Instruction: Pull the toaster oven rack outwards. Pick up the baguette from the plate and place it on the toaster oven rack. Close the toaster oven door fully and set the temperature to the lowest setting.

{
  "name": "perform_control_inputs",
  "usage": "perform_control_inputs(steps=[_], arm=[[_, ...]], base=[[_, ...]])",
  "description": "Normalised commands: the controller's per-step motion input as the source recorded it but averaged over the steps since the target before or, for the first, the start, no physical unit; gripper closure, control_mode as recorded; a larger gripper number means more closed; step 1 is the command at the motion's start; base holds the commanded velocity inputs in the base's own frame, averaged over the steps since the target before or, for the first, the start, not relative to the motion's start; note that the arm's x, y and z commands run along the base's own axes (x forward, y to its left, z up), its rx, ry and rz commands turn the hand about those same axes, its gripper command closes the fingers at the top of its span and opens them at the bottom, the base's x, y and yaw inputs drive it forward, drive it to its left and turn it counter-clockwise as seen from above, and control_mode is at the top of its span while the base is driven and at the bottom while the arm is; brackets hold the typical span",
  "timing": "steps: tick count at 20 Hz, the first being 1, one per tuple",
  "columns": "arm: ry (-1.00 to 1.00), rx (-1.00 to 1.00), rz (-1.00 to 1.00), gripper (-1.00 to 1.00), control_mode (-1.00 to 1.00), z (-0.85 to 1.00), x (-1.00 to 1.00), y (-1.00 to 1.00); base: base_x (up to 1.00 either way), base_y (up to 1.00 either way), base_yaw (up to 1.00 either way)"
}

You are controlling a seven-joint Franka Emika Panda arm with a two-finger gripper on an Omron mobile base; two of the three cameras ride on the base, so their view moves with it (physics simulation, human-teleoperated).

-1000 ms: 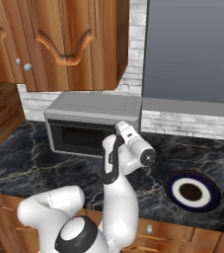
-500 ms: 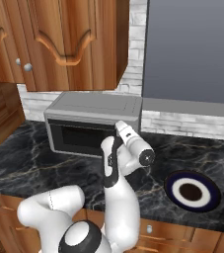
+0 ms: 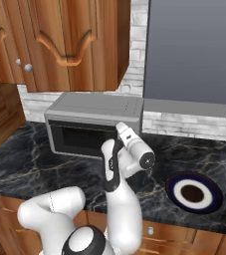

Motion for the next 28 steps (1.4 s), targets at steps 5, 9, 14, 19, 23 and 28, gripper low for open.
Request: perform_control_inputs(steps=[5, 9, 14, 19, 23, 28], arm=[[-0.02, 0.0, 0.0, 1.0, -1.0, 0.0, 0.21, 0.0], [-0.05, 0.06, 0.0, 1.0, -1.0, 0.0, 0.24, -0.08], [-0.08, 0.14, 0.0, 1.0, -1.0, 0.0, 0.1, -0.24], [-0.07, 0.15, 0.0, 1.0, -1.0, 0.0, 0.06, -0.39], [-0.05, 0.2, 0.0, 1.0, -1.0, 0.0, 0.1, -0.37], [-0.02, 0.08, 0.01, 1.0, -1.0, 0.0, 0.07, -0.26]], base=[[0.0, 0.0, 0.0], [0.0, 0.0, 0.0], [0.0, 0.0, 0.0], [0.0, 0.0, 0.0], [0.0, 0.0, 0.0], [0.0, 0.0, 0.0]])
